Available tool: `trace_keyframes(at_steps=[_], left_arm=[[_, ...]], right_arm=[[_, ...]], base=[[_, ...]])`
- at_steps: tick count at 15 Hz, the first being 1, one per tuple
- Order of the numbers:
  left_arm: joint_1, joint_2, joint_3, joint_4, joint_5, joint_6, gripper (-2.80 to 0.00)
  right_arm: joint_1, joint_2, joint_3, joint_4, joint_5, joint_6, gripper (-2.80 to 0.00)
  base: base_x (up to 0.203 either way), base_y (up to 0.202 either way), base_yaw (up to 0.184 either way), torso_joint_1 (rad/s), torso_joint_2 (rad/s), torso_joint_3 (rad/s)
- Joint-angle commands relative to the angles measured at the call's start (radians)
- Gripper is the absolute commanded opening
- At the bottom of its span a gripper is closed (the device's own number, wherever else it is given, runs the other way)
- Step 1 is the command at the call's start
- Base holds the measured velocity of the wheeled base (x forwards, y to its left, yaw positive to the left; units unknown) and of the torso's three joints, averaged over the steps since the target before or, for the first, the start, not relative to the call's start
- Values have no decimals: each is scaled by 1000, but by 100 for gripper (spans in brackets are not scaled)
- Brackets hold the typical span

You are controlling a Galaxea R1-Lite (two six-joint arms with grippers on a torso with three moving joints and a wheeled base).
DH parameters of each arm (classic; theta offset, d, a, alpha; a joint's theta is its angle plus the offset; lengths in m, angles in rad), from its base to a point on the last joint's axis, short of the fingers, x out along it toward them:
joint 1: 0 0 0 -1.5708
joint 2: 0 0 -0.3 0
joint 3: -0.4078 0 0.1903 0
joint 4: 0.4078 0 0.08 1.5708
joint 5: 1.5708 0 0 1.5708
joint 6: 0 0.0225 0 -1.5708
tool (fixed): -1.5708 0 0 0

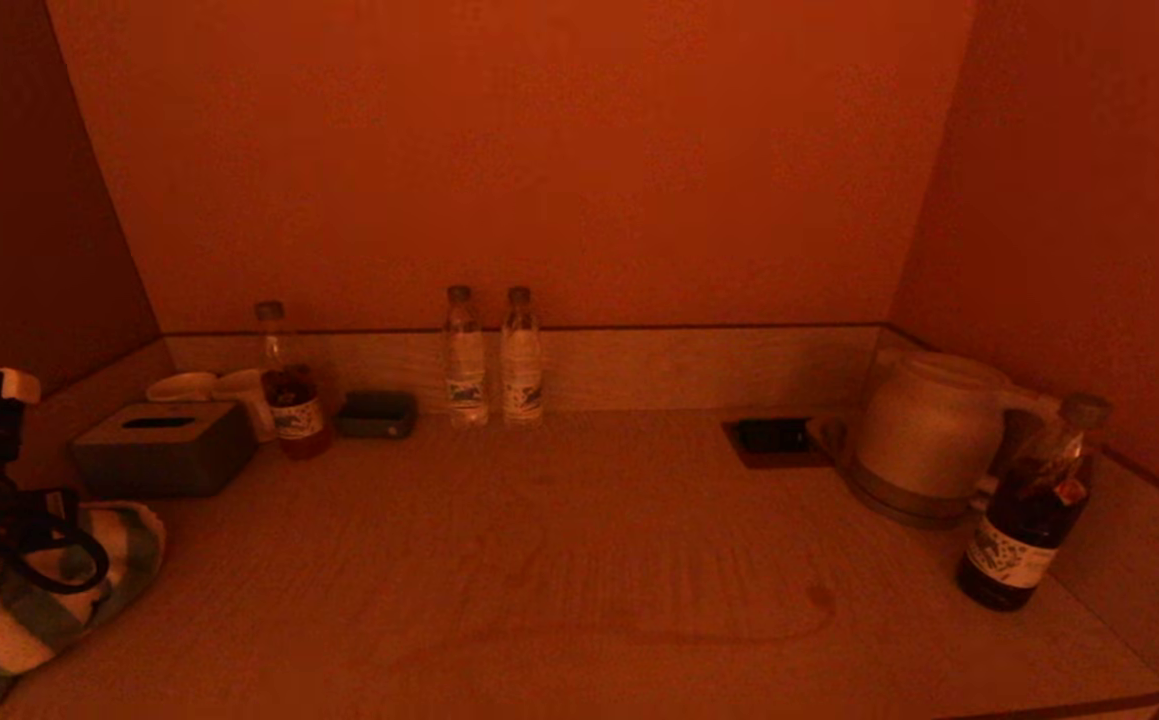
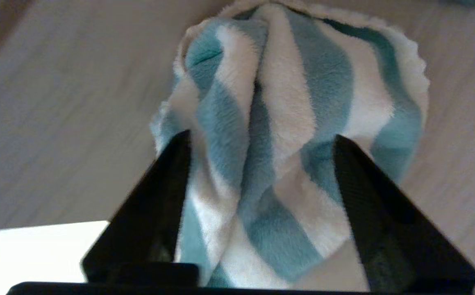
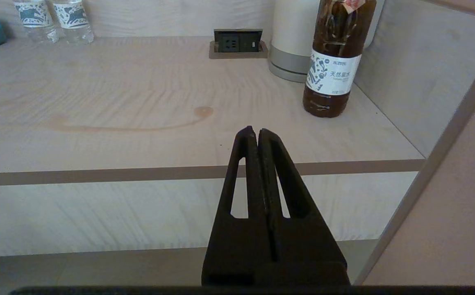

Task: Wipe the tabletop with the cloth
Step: Pick up the tablecloth

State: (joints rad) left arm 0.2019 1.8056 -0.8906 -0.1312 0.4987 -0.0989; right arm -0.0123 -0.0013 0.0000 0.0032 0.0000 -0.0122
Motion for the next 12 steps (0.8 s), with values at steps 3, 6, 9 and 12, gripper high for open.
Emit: trace_keyframes(at_steps=[3,6,9,12], left_arm=[[3,-36,-33,45,4,-42,0],[30,56,-60,57,1,-88,0],[36,103,-70,62,-52,-110,0],[36,146,-79,59,-58,-131,0]], right_arm=[[0,1,0,0,0,0,-280],[0,1,0,0,0,0,-280],[0,1,0,0,0,0,-280],[0,1,0,0,0,0,-280]], base=[[0,0,0,0,0,0],[0,0,0,0,0,0],[0,0,0,0,0,0],[0,0,0,0,0,0]])
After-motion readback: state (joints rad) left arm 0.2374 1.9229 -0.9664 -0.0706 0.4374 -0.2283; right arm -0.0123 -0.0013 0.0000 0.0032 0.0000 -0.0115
